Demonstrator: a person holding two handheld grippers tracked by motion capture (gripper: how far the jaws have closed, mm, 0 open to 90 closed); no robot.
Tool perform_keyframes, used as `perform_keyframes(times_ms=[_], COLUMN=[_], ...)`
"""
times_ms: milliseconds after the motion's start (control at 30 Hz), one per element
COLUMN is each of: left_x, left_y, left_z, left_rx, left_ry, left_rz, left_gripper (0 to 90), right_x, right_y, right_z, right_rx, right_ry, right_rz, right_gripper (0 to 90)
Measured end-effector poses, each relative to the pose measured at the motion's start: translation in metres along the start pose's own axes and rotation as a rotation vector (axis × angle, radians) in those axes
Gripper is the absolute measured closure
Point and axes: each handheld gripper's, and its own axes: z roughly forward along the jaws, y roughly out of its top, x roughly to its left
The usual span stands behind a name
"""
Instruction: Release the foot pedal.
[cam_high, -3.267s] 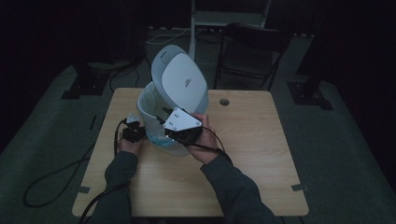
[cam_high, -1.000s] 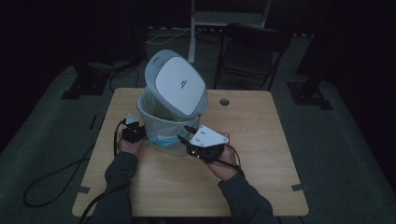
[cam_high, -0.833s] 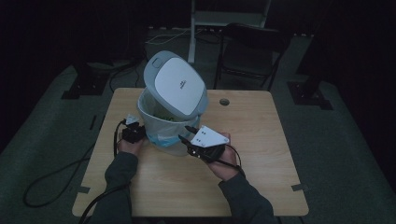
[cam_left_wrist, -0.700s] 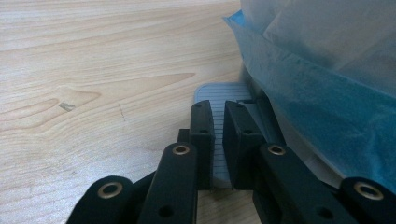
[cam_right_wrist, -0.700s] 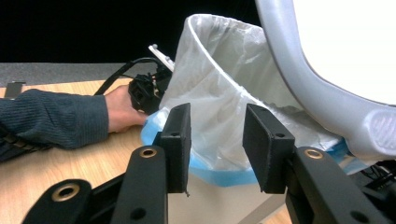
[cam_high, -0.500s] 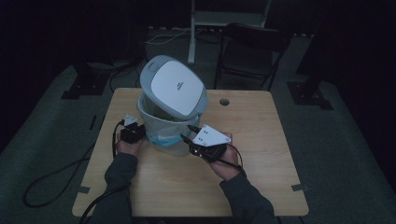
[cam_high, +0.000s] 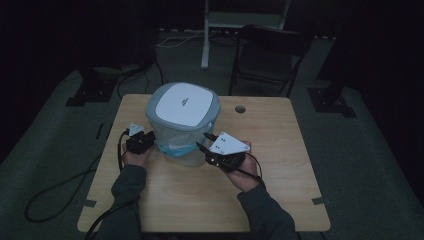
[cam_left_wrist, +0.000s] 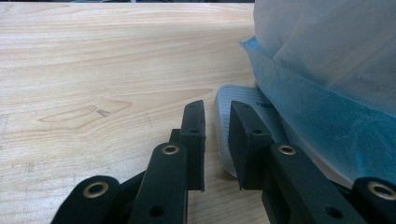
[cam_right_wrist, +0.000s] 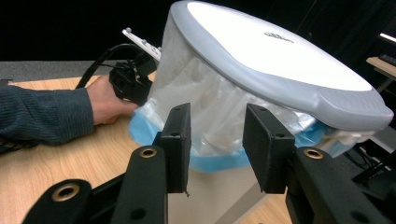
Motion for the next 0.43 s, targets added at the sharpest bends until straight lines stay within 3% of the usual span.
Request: perform_keyframes(times_ms=[333,433], left_x=[0.000,0.000], left_y=[0.000,0.000], left_z=[0.000,0.000], left_rx=[-0.002,-0.005], left_ry=[0.000,0.000], left_rz=[-0.001,-0.002], left_gripper=[72.5,71.5], right_x=[-0.014,-0.020], right_y=[-0.009,-0.014], right_z=[-0.002,-0.003], right_rx=[0.020,0.032], right_ry=[-0.028,-0.048], right_rz=[0.027,0.039], right_gripper=[61.0,57.4])
